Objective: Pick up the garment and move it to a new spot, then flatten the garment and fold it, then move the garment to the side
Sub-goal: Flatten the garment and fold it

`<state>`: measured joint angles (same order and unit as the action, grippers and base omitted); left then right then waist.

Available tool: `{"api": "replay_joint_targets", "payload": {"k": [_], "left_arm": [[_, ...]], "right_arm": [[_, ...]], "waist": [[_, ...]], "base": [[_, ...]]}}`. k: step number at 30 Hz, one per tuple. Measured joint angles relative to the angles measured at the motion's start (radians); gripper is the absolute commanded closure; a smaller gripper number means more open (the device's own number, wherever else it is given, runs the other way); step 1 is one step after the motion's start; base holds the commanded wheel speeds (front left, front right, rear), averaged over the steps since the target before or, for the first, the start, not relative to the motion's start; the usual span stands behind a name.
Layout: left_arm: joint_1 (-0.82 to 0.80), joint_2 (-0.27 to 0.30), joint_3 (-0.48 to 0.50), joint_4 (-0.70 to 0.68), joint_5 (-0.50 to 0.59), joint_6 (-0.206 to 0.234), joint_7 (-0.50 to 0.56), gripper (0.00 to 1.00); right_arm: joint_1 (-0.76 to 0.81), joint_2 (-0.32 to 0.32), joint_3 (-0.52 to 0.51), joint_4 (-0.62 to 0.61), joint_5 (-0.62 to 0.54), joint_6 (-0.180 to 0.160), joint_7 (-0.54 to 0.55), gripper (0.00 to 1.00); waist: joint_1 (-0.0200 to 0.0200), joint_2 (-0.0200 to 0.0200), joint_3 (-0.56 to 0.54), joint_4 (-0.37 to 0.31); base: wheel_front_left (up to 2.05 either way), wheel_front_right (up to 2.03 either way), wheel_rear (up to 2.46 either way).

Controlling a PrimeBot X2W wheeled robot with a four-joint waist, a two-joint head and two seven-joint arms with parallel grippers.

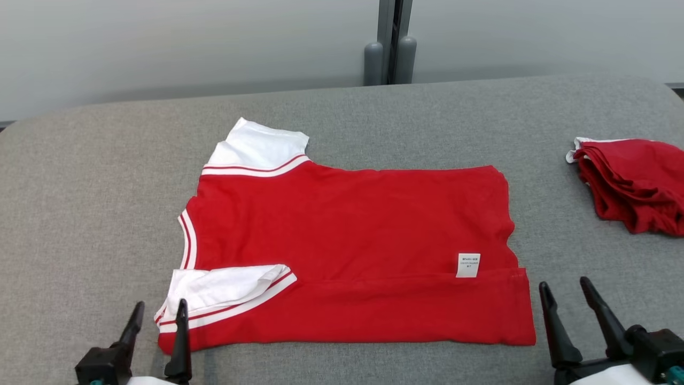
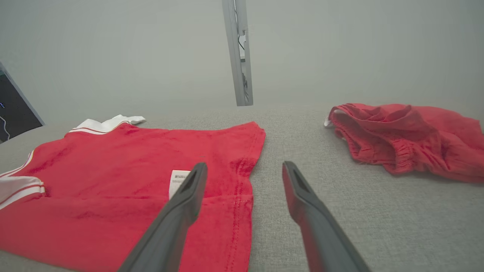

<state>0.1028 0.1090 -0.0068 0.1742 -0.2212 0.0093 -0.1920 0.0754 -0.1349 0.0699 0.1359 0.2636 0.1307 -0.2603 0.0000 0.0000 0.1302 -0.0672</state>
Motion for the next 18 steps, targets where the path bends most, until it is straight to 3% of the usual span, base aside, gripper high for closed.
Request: {"api": "replay_joint_targets", "payload": {"k": [15,16,17,18], "left_arm": [[-0.089,-0.014,-0.007,0.229,-0.081,-0.035,0.070,0.00],[-0.092,-0.013,-0.008,0.235,-0.082,-0.035,0.070,0.09],[-0.095,-0.012,-0.010,0.241,-0.087,-0.040,0.077,0.63],[-0.099,-0.010,-0.010,0.246,-0.090,-0.044,0.078,1.00]], "right_arm": [[-0.057,0.014,0.102,0.249,0.089,0.000,-0.001,0.00],[-0.060,0.018,0.105,0.262,0.103,0.000,-0.001,0.00],[-0.066,0.016,0.112,0.280,0.108,0.000,-0.001,0.00],[-0.072,0.016,0.120,0.289,0.122,0.000,-0.001,0.00]], "waist": [[0.0000,0.0000,0.071,0.004],[0.0000,0.0000,0.072,0.003],[0.0000,0.0000,0.072,0.004],[0.0000,0.0000,0.072,0.004]], "base": [[0.00,0.00,0.00],[0.00,0.00,0.00],[0.00,0.00,0.00],[0.00,0.00,0.00]]}}
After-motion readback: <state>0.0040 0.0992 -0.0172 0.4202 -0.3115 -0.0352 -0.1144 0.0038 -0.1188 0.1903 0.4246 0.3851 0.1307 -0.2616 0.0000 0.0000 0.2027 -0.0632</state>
